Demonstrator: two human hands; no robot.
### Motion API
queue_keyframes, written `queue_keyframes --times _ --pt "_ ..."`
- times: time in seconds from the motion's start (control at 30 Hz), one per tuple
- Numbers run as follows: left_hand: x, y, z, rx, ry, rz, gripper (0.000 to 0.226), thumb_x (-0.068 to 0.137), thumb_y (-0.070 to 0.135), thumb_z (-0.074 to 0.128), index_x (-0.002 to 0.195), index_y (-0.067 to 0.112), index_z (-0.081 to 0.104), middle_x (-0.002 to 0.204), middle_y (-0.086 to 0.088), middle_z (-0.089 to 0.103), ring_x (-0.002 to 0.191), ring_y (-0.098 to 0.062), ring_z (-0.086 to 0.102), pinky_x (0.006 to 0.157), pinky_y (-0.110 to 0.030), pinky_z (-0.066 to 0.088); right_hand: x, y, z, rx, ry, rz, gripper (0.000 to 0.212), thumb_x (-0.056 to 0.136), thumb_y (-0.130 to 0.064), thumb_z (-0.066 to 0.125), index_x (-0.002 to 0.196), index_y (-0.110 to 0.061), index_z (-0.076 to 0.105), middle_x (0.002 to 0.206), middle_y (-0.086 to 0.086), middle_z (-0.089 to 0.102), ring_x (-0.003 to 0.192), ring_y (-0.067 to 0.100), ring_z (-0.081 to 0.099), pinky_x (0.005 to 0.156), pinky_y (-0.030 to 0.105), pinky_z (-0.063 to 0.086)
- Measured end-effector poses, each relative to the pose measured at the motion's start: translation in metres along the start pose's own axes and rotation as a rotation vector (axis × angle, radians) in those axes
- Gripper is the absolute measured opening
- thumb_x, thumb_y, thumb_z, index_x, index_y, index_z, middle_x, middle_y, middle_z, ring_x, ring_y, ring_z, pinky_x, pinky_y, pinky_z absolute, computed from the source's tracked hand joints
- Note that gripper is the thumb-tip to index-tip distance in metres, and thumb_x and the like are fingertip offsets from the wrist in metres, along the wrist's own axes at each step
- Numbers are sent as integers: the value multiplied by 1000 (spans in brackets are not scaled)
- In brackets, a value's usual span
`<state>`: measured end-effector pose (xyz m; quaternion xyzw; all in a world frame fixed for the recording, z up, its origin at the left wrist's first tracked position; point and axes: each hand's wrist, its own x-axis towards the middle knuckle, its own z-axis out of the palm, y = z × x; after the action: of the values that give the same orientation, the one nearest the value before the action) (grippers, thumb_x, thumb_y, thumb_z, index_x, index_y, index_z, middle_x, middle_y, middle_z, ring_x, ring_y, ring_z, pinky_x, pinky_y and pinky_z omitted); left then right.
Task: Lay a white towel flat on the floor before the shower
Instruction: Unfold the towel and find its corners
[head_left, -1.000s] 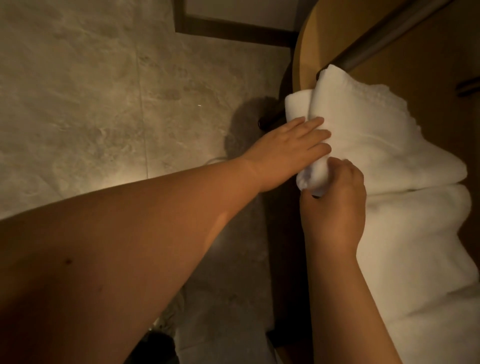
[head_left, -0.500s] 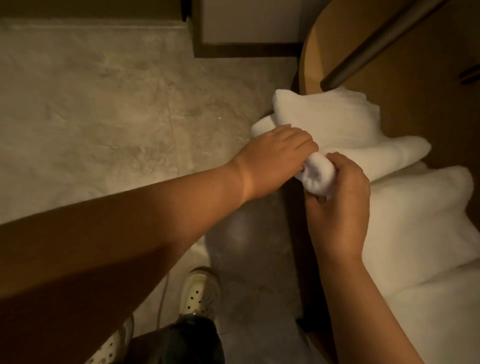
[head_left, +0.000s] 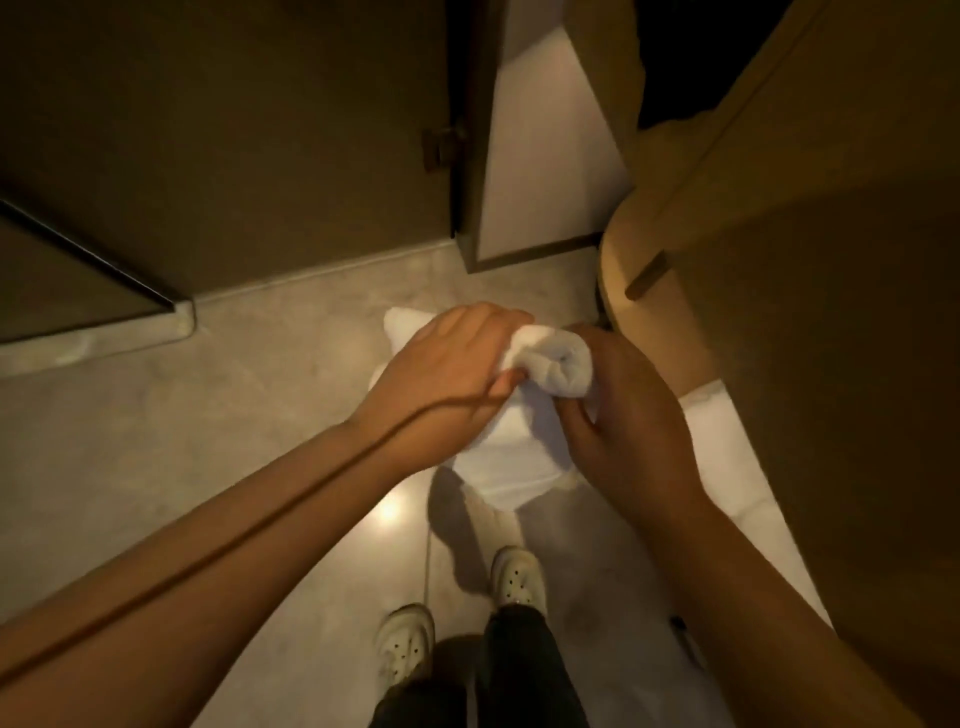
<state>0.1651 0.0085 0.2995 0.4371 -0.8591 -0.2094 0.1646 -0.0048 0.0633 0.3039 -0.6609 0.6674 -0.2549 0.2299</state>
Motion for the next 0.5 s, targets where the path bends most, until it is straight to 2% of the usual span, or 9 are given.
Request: queue_keyframes --times 0.03,0.07,0.17,0.2,0.27,0.33,0.4,0.5 --pt "-8 13 -22 -38 -43 -11 44 93 29 51 132 8 47 129 -13 56 118 -27 49 99 -31 32 -11 -27 -12 45 17 -18 27 90 -29 54 112 -13 57 103 1 61 93 3 53 79 16 39" --pt "-23 17 -48 -42 0 30 46 93 32 52 133 11 45 129 -12 54 117 -24 47 97 -27 30 -19 -54 -27 104 24 -49 34 90 -34 53 113 -9 57 105 7 63 96 12 57 84 21 41" --pt "-59 44 -130 7 53 97 52 89 48 55 132 24 39 126 -2 52 112 -11 43 91 -21 28 -46 -125 -71 48 18 -136 36 89 -19 60 118 1 56 113 19 63 105 30 59 93 38 46" --pt "-70 55 -154 19 47 110 57 86 51 56 133 25 38 126 0 51 111 -9 42 90 -18 27 -54 -147 -88 22 19 -158 37 88 -17 59 120 1 56 115 19 62 108 30 58 96 39 45" --pt "-90 76 -196 58 66 156 67 80 53 62 135 25 35 125 1 51 112 -11 41 93 -15 23 -70 -190 -124 -15 54 -190 39 87 -20 55 122 -2 56 115 17 63 106 28 59 94 34 45" --pt "-107 94 -230 88 84 172 72 76 50 65 136 25 33 125 -1 53 111 -15 42 92 -17 20 -92 -227 -155 -93 147 -269 36 87 -16 55 119 1 57 109 20 64 99 31 61 89 35 48" --pt "-125 113 -263 106 113 168 74 77 52 63 138 25 31 127 -1 53 113 -16 43 94 -23 25 -117 -255 -182 -99 163 -339 38 87 -12 57 122 3 54 112 19 62 102 32 60 89 40 48" --pt "-152 139 -304 89 132 148 78 75 56 63 139 24 33 130 -1 52 117 -19 45 97 -34 34 -149 -294 -217 -24 111 -277 40 91 -22 55 130 -17 48 122 4 57 112 21 53 90 39 46"
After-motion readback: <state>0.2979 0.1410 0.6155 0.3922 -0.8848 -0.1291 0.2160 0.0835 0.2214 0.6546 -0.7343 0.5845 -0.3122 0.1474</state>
